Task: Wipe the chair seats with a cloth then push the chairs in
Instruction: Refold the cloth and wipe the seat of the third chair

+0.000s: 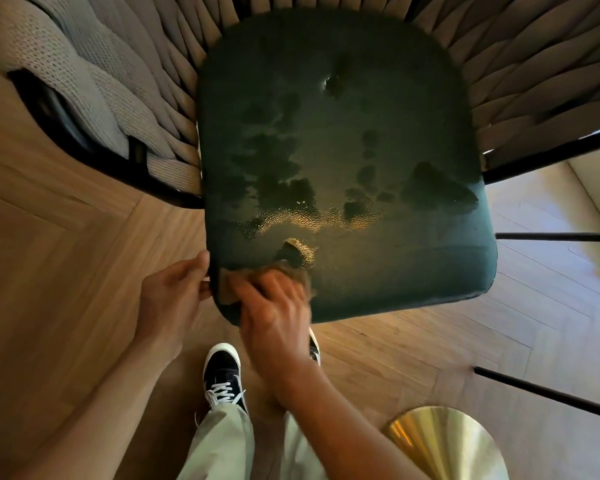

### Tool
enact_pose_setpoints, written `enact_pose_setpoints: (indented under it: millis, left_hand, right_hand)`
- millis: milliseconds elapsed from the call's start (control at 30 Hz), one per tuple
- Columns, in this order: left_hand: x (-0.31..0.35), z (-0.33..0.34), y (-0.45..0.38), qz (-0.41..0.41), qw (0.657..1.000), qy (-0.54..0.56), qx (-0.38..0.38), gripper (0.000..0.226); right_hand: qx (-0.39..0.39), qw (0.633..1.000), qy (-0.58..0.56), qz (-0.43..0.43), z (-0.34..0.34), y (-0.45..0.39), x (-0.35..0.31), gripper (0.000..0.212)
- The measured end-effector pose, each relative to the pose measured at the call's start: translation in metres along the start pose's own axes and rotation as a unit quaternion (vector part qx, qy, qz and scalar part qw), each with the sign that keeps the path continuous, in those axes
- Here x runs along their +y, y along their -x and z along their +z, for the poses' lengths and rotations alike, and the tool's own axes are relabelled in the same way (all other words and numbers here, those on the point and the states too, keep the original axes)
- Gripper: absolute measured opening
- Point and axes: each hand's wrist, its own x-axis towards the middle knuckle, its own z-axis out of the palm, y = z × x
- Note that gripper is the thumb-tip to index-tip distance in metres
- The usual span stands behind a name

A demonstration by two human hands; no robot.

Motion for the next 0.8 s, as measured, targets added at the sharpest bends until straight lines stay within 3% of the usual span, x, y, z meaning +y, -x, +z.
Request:
enact_pose_setpoints:
  millis: [100, 233, 467, 533, 700, 800]
  left_hand:
    - [0.006, -0.002, 0.004, -0.006, 1.0, -0.013, -0.009, 0.034]
    - [0.009, -0.001, 0.004, -0.019, 1.0, 0.002, -0.013, 0.033]
    - [0.01, -0.002, 0.0, -0.018, 1.0, -0.014, -0.01, 0.022]
    - [0.01, -0.001, 0.0, -0.016, 1.0, -0.009, -0.011, 0.027]
    - [0.005, -0.001, -0.002, 0.014, 0.999, -0.028, -0.015, 0.033]
    - [0.002, 0.001, -0.006, 0.02, 0.999, -0.03, -0.004, 0.035]
  right_hand:
    - [-0.016, 1.0, 0.006, 0.008, 0.021, -0.006, -0.029, 0.026]
    - [-0.046, 0.997, 0.056, 0.009, 0.008, -0.008, -0.014, 0.029]
    - [-0.026, 0.99, 0.122, 0.071, -0.06, -0.003, 0.081, 0.04]
    - [-0.001, 0.988, 0.127, 0.085, -0.084, -0.005, 0.107, 0.027]
    - [0.04, 0.978, 0.15, 0.139, -0.133, -0.009, 0.173, 0.041]
    - [0.061, 0.962, 0.19, 0.186, -0.155, -0.011, 0.21, 0.037]
